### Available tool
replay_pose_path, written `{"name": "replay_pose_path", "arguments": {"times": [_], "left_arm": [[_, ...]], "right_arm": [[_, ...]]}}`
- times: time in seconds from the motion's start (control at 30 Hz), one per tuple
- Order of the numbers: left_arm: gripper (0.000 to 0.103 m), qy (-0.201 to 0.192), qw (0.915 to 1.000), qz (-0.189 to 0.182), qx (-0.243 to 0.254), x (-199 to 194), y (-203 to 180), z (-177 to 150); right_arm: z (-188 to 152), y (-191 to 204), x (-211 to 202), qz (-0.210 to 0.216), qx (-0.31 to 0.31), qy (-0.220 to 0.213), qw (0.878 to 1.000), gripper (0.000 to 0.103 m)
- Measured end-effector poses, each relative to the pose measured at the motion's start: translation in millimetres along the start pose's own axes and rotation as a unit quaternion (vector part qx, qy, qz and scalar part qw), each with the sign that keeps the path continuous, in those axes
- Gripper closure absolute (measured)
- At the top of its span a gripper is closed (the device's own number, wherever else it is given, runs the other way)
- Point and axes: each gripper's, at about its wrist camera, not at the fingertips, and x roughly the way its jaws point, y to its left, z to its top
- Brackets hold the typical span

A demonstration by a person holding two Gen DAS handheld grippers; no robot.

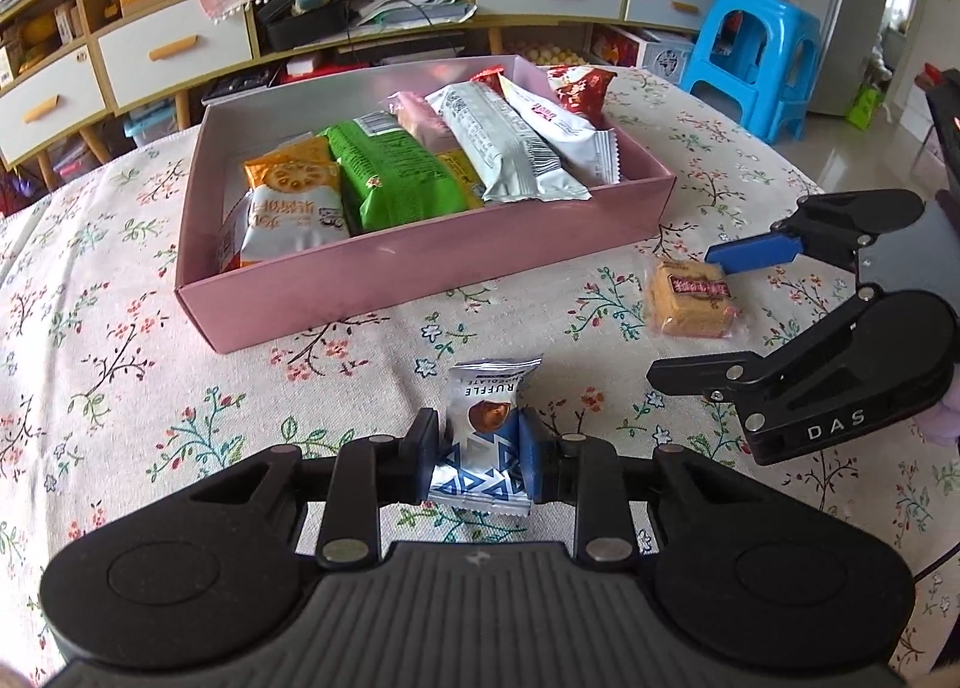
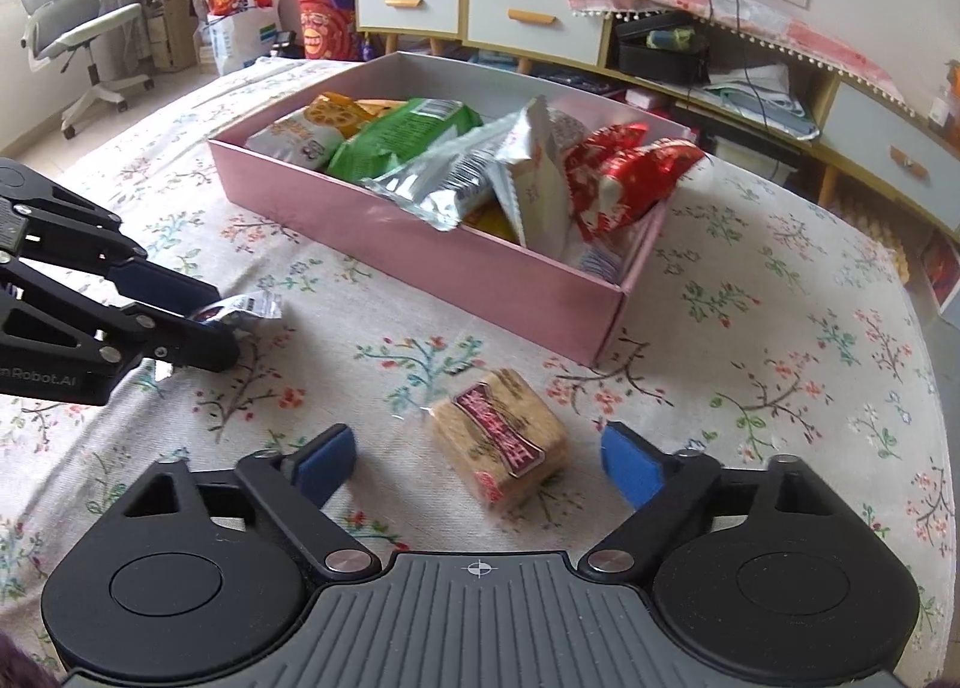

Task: Organize snacks
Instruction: 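Grasp the blue-white packet with the left gripper while the right grasps the brown cake packet, then carry the blue-white and brown packets into the pink box and open both grippers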

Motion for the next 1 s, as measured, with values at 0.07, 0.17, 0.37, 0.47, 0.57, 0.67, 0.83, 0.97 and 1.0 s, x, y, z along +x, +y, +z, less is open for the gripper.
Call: {"name": "replay_pose_path", "arguments": {"times": [0.07,0.17,0.37,0.47,0.57,0.67,0.83,0.97,1.0], "left_arm": [[0.078,0.002,1.0,-0.002,-0.007,-1,2,1],[0.078,0.005,0.9998,-0.003,-0.021,-2,8,2],[0.078,0.009,0.9987,-0.004,-0.05,-5,18,4],[0.078,0.007,0.9983,-0.001,-0.058,-8,23,5],[0.078,0.003,0.9977,-0.001,-0.067,-12,28,8],[0.078,-0.006,0.997,-0.002,-0.077,-17,34,11],[0.078,-0.03,0.9946,-0.006,-0.099,-27,46,19],[0.078,-0.046,0.9917,-0.002,-0.12,-31,56,23],[0.078,-0.05,0.991,0.0,-0.124,-31,58,24]], "right_arm": [[1,3,-1,0.004,-0.004,-0.001,1.0,0.028],[2,5,-3,0.015,0.002,-0.001,1.0,0.046],[7,16,-4,0.021,-0.007,0.006,1.0,0.062],[10,18,-6,0.035,-0.002,0.006,0.999,0.063],[14,20,-12,0.047,0.007,-0.002,0.999,0.065],[18,20,-19,0.058,0.017,-0.012,0.998,0.065],[33,23,-31,0.077,0.035,-0.038,0.996,0.065],[49,24,-41,0.089,0.058,-0.07,0.992,0.065],[54,24,-41,0.089,0.063,-0.076,0.991,0.065]]}}
